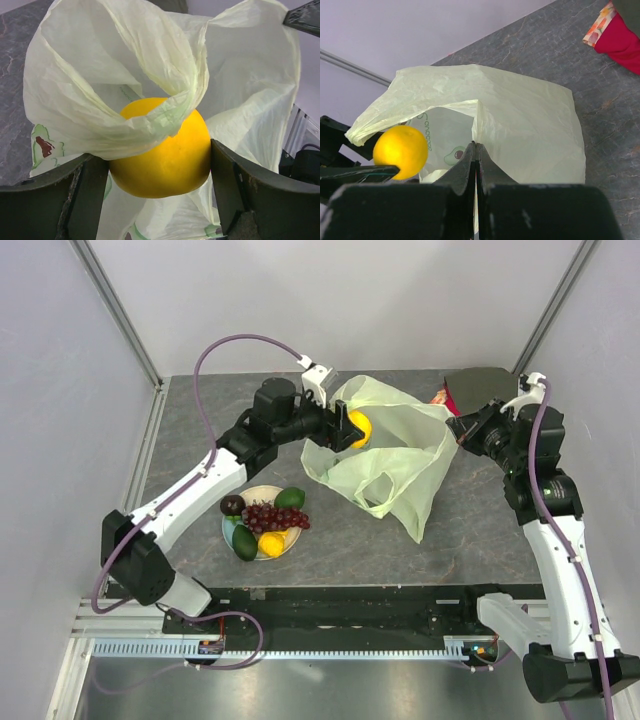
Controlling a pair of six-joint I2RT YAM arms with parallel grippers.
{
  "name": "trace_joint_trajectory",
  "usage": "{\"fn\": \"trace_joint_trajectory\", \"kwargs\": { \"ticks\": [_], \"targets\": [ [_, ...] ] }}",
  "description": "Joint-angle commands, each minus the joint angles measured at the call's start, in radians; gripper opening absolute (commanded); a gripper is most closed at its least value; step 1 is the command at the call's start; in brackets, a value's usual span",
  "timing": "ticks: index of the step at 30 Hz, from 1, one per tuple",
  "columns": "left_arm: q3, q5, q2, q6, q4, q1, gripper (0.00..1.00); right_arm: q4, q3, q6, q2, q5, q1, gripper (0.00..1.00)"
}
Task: Place the fruits into the plastic bag
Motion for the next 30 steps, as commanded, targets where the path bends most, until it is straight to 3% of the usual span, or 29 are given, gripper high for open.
{"fn": "trace_joint_trajectory", "kwargs": {
  "ticks": [1, 8, 23, 30],
  "targets": [
    [0.033, -0.067, 0.049, 0.012, 0.096, -0.025, 0.69, 0.02, 0.009, 0.011, -0.022, 0.0, 0.005, 0.0],
    [0.002, -0.073, 0.144, 0.006, 0.136, -0.107, 0.69, 0.023, -0.013, 0.019, -0.025, -0.003, 0.003, 0.0],
    [0.013, -0.161, 0.338, -0.267, 0.256, -0.192, 0.74, 0.031, -0.077, 0.037, -0.033, -0.009, 0.003, 0.0],
    [0.008, -0.139, 0.364, -0.304, 0.325, -0.219, 0.77, 0.038, -0.131, 0.039, -0.045, -0.012, 0.003, 0.0]
  ]
}}
